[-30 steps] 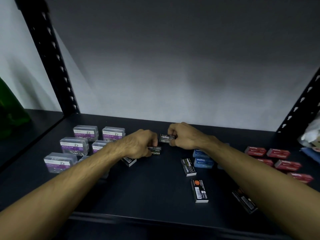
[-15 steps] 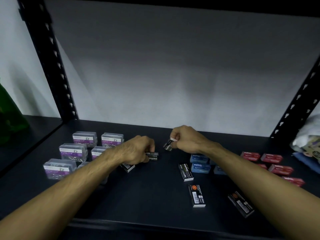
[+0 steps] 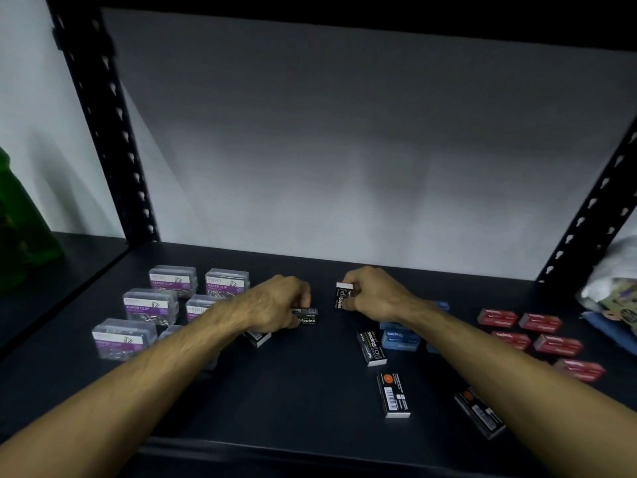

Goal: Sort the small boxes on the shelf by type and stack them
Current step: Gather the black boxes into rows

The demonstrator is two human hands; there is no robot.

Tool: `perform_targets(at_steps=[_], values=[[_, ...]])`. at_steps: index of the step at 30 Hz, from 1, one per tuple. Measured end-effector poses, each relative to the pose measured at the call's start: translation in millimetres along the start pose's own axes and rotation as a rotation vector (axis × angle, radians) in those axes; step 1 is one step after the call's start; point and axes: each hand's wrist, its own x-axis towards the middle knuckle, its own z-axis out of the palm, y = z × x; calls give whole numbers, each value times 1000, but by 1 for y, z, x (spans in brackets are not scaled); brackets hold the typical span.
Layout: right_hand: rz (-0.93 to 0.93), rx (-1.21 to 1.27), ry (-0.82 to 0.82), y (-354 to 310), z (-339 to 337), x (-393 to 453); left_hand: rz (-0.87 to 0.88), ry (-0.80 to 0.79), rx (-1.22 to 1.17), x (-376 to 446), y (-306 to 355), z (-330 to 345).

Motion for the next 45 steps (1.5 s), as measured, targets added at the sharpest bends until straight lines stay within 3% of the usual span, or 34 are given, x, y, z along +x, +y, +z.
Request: perform_targets(at_steps=[7, 22, 40, 45], values=[[-25, -75, 91, -9, -8, 1, 14, 36, 35, 2, -5, -3], [-146, -403, 70, -13, 9, 8, -21, 117, 117, 26, -12, -8], [-144, -339, 76, -9, 12, 11, -23, 102, 120, 24, -15, -12], [-154, -314, 142, -7, 6, 0, -21, 205, 194, 10, -14, -18]])
